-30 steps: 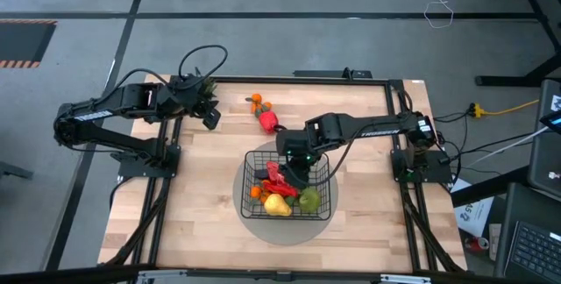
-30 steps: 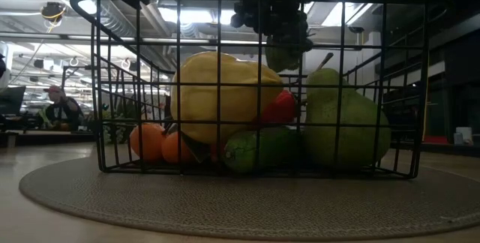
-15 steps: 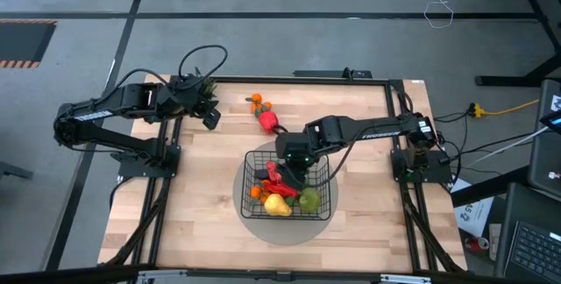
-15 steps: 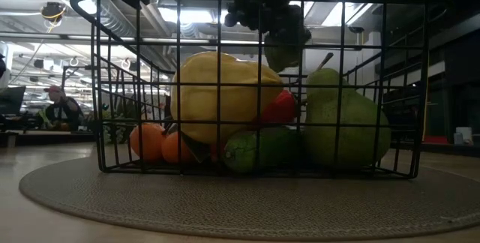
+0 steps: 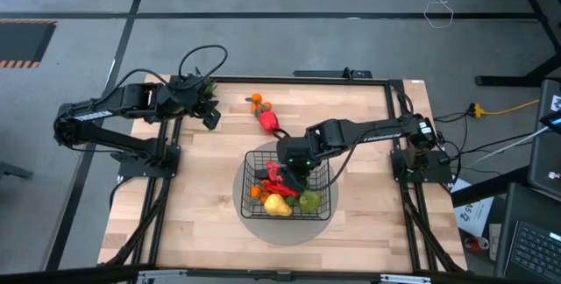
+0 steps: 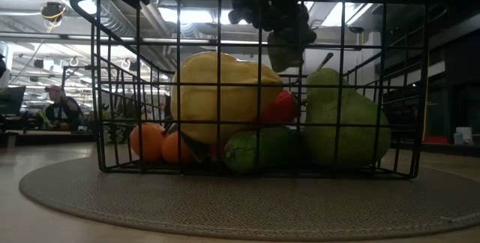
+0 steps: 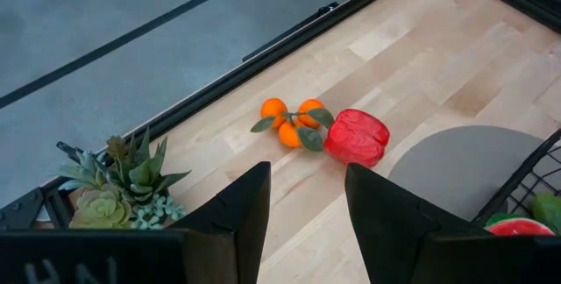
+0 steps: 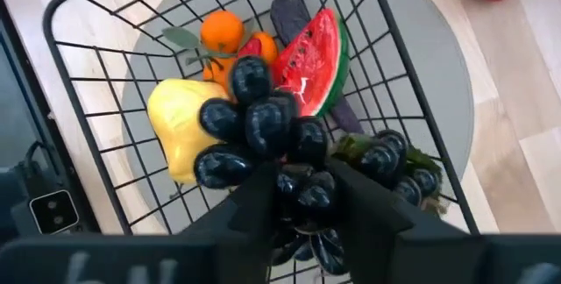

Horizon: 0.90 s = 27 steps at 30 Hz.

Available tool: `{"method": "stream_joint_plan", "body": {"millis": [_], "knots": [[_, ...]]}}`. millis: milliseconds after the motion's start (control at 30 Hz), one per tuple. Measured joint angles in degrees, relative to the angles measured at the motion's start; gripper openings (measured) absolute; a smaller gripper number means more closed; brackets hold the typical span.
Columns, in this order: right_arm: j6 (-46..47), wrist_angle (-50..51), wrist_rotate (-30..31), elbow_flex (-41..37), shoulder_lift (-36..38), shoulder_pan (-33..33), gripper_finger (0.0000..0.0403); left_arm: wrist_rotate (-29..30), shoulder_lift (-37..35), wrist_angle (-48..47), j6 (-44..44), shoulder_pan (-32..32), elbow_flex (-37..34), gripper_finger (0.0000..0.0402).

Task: Build produce basket
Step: Put the black grapes into the black wire basket, then put the orange tangerines into the black wire basket

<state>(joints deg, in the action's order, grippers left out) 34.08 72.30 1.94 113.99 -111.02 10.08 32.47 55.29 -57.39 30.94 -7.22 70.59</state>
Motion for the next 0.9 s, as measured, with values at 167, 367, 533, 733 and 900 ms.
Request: {"method": "stream_joint_plan", "body": {"millis": [167,367,533,733,900], "knots": [[0.2,0.3,0.0,0.0,0.0,-0.1,0.0187,0.0,0.0,0.0,0.0,0.0,0.0,0.0146],[-0.1,0.5,0.1,0.7,0.0,-0.1,0.0232,0.0,0.0,0.0,0.0,0.0,0.0,0.0146],[-5.0,0.5,-0.1,4.6,0.1,-0.8,0.0226,0.0,0.0,0.0,0.0,0.0,0.0,0.0146],[-16.7,0.3,4.6,12.6,0.3,-4.6,0.0222,0.0,0.0,0.0,0.0,0.0,0.0,0.0146],[-21.4,-0.2,9.6,15.7,0.3,-10.3,0.0222,0.0,0.0,0.0,0.0,0.0,0.0,0.0146]]}}
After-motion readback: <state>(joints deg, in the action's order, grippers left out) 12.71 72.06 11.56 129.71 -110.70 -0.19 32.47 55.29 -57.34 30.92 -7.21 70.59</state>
